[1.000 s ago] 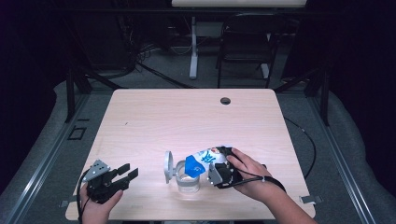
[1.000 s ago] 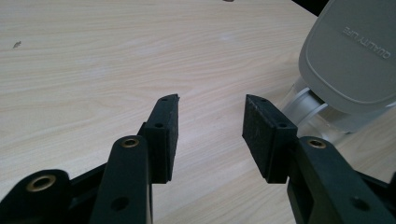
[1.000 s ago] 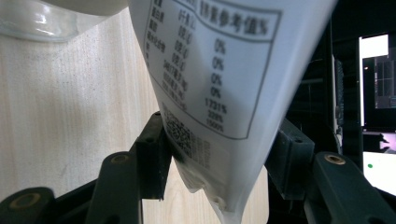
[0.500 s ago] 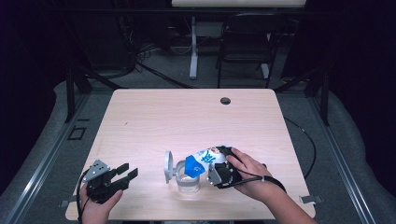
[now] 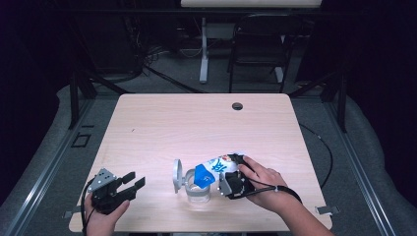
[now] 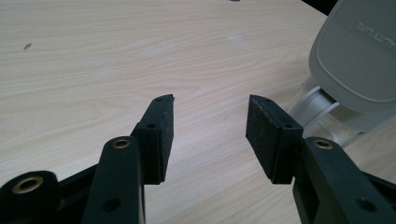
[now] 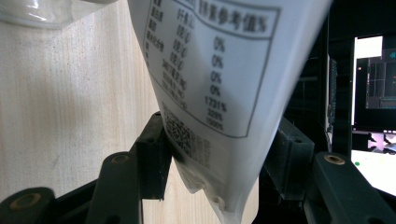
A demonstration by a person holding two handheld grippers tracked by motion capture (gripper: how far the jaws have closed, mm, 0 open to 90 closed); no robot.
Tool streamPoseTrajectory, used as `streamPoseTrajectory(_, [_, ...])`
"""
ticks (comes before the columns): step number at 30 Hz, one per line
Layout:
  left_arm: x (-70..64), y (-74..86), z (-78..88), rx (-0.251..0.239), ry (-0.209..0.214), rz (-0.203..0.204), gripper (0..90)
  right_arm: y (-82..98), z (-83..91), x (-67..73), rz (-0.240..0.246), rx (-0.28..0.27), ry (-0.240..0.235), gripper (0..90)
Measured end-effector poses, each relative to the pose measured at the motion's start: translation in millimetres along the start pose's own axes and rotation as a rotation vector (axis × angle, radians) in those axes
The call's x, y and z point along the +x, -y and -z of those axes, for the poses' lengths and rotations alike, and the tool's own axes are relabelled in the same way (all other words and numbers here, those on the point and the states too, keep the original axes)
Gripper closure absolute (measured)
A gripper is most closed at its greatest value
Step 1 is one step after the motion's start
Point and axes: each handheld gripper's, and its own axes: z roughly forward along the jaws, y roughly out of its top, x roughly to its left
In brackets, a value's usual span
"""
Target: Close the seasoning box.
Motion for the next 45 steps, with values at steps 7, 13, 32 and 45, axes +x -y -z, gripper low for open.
streamPoseTrajectory(7, [0.5, 0.1, -0.1, 0.008, -0.001, 0.003, 51.5, 0.6, -0.6, -0.8, 0.015, 0.012, 0.006, 47.4])
streamPoseTrajectory(13, [-0.9, 0.2, -0.9, 0.007, -0.013, -0.007, 50.5, 0.1, -0.1, -1.7, 0.035, 0.018, 0.014, 47.5])
streamPoseTrajectory(32, [-0.7, 0.2, -0.7, 0.011, -0.013, -0.01, 50.2, -2.7, 0.2, 0.1, 0.088, 0.05, 0.035, 47.7])
streamPoseTrajectory(45, [-1.1, 0.2, -1.1, 0.004, -0.01, -0.01, 50.2, -6.3, 0.9, 0.8, 0.142, 0.056, 0.06, 48.1])
